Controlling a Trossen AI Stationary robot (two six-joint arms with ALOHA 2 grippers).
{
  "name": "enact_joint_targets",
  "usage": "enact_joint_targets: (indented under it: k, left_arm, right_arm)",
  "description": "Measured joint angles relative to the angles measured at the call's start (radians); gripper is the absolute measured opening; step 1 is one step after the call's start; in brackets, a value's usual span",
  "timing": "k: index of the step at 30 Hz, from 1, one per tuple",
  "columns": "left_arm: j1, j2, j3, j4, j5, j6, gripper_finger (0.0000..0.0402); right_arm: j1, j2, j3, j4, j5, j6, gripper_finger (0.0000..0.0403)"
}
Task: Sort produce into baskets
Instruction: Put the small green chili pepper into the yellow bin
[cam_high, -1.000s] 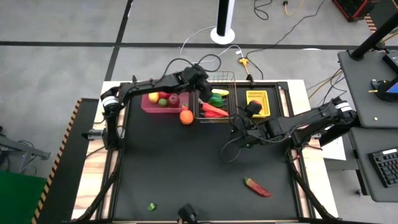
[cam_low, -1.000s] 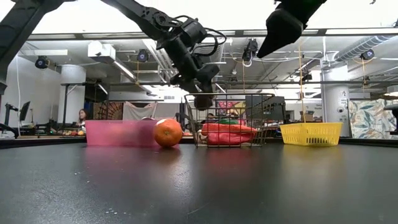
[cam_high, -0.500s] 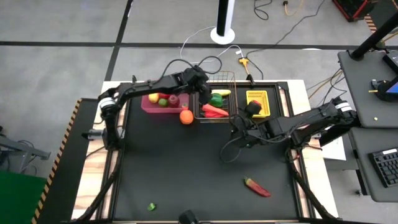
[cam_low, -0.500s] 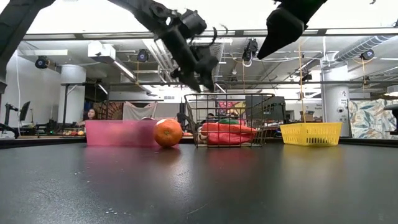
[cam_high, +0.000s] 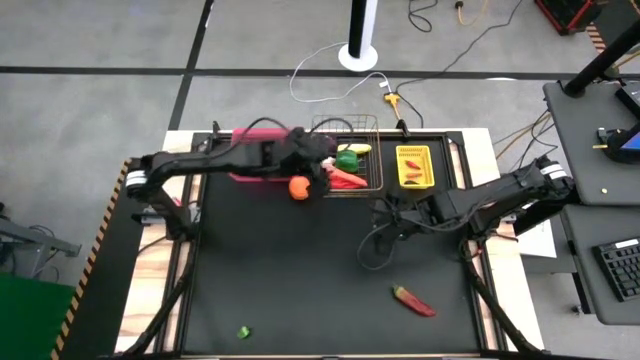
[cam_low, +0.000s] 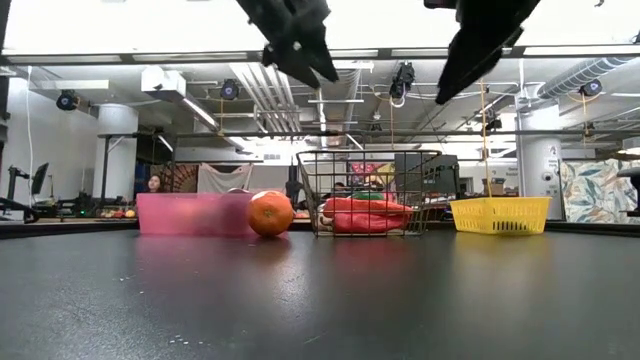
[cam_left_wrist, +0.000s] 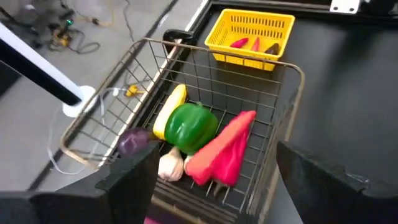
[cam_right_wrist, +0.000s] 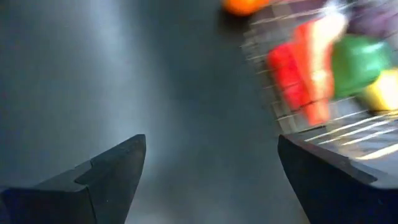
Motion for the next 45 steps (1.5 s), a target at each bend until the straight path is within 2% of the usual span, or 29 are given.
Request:
enact_joint_targets:
  k: [5,11,20,24,28,33,40,42,45]
  left_arm:
    - [-0.123,-0.116,-0.106,0.006,-0.095,-0.059,0.0302]
    - [-0.298,-0.243,-0.225,0.016,-0.206,-0.153,0.0302]
    - [-0.537,-0.361,-0.345,0.049,-0.386,-0.317,0.0302]
    - [-0.614,-0.374,-0.367,0.033,-0.413,-0.383,0.0302]
    - [-0.662,-0.375,-0.367,-0.024,-0.308,-0.479,0.0302]
    - [-0.681,-0.363,-0.367,-0.130,-0.027,-0.699,0.0302]
    - [-0.709,-0.280,-0.367,-0.271,0.329,-0.977,0.0302]
    - [-0.741,-0.245,-0.368,-0.284,0.380,-1.033,0.0302]
    - [-0.816,-0.192,-0.367,-0.301,0.399,-1.110,0.0302]
  right_arm:
    - [0.052,0.000,0.000,0.000,-0.191,0.102,0.0357]
    - [0.138,0.002,0.000,-0.037,-0.371,0.303,0.0357]
    - [0.280,0.007,-0.037,-0.174,-0.383,0.696,0.0357]
    - [0.344,0.030,-0.052,-0.204,-0.393,0.807,0.0357]
    - [0.389,0.073,-0.053,-0.203,-0.432,0.872,0.0357]
    - [0.406,0.128,-0.053,-0.210,-0.454,0.868,0.0357]
    - [0.395,0.146,-0.053,-0.214,-0.446,0.773,0.0357]
    - [0.392,0.146,-0.053,-0.214,-0.413,0.764,0.0357]
    - [0.391,0.143,-0.053,-0.214,-0.369,0.745,0.0357]
